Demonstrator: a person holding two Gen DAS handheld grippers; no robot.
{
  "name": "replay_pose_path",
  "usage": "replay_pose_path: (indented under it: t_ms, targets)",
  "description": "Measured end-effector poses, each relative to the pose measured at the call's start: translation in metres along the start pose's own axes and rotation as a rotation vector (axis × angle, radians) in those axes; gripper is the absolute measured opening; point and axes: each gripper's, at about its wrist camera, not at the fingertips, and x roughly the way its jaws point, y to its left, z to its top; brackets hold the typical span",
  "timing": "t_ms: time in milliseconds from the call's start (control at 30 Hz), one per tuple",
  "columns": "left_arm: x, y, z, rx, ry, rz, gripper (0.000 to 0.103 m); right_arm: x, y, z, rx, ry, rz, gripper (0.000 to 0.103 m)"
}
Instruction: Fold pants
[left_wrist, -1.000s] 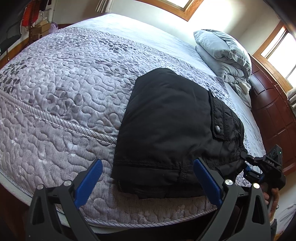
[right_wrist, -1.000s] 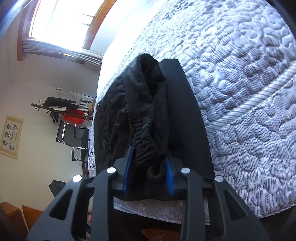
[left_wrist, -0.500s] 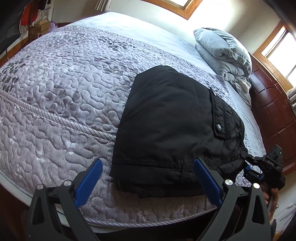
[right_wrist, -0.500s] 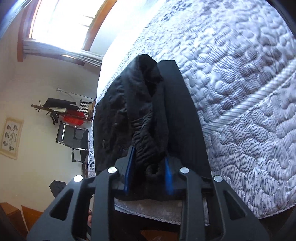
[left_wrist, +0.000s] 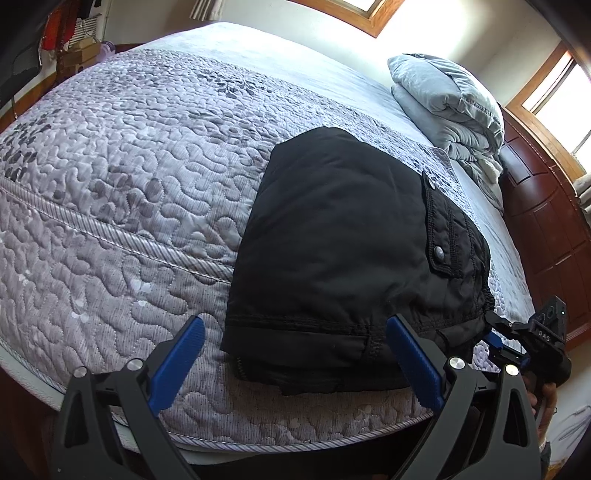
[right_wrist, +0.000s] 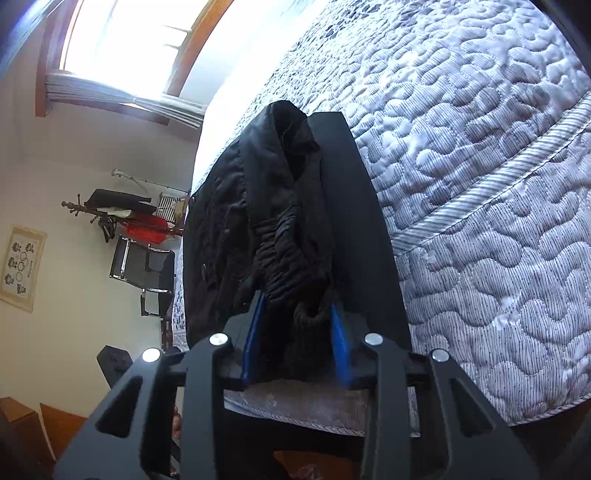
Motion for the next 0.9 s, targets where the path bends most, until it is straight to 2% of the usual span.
replay_pose_path:
  t_ms: [133, 333, 400, 467, 533, 667, 700, 800, 900]
  targets:
    - [0.003, -0.001, -0.001, 0.007, 0.013, 0.003, 0.099, 0.005, -0.007, -0.004, 0.020, 0.008, -0.009, 0.031]
    - [-0.002, 0.007, 0.004, -0.006, 0.024, -0.027, 0.099, -0.002, -0.010, -0.006, 0.034, 0.007, 0.020, 0.039]
    - [-0.006, 0.012, 0.008, -0.024, 0.028, -0.049, 0.099, -0.011, -0.010, -0.005, 0.017, -0.008, 0.016, 0.048]
    - [-0.009, 0.019, 0.016, -0.041, 0.050, -0.092, 0.099, -0.020, -0.011, -0.004, 0.016, -0.023, 0.031, 0.056]
    - [-0.010, 0.027, 0.023, -0.068, 0.082, -0.166, 0.099, -0.028, -0.011, -0.001, 0.010, -0.034, 0.047, 0.062]
    - [0.005, 0.052, 0.040, -0.196, 0.206, -0.421, 0.099, -0.041, -0.013, 0.004, -0.008, -0.061, 0.042, 0.064]
    - [0.011, 0.057, 0.044, -0.213, 0.227, -0.453, 0.099, -0.043, -0.014, 0.005, -0.008, -0.062, 0.048, 0.064]
    - [0.032, 0.067, 0.055, -0.218, 0.303, -0.506, 0.099, -0.045, -0.019, 0.010, -0.011, -0.054, 0.057, 0.067]
    - [0.054, 0.076, 0.063, -0.211, 0.365, -0.520, 0.099, -0.047, -0.024, 0.017, -0.028, -0.041, 0.049, 0.069]
